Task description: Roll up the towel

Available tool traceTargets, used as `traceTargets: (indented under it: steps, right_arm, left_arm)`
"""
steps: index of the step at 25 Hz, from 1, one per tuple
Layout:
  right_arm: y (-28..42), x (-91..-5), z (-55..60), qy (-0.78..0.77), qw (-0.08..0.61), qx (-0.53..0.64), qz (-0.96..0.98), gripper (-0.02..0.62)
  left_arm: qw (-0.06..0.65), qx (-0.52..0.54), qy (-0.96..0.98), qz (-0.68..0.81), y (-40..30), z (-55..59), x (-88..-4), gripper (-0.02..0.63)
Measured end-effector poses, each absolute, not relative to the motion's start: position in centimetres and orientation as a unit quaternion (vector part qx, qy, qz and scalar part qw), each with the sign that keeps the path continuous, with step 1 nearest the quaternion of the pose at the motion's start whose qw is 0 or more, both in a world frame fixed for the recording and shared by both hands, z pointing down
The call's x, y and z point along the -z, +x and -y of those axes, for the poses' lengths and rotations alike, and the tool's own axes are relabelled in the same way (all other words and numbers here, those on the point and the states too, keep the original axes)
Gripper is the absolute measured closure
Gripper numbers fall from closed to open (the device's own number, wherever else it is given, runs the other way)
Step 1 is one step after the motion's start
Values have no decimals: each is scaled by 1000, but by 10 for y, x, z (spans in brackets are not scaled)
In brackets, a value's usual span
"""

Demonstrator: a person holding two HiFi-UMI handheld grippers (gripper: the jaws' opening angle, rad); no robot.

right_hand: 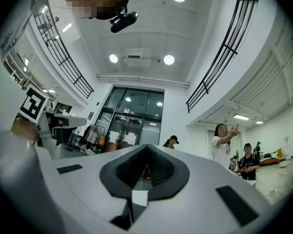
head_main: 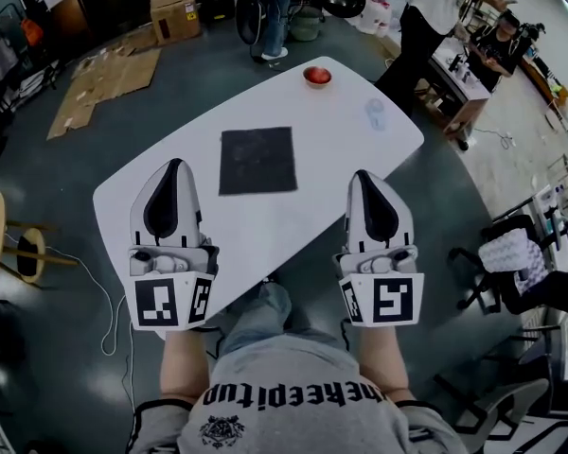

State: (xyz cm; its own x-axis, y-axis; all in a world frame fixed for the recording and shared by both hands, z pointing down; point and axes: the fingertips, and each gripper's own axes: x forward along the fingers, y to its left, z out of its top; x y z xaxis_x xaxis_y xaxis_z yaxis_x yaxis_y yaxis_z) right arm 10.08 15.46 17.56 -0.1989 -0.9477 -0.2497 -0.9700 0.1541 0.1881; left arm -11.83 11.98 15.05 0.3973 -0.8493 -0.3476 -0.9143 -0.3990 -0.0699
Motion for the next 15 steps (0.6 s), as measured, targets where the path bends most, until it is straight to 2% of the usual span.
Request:
traceTargets:
  steps: [15]
  right_arm:
    - [114,-178,-40,-623,18,-149,-767,594]
  left_arm:
    - [118,-117,-831,-530,-94,-5,-153,601]
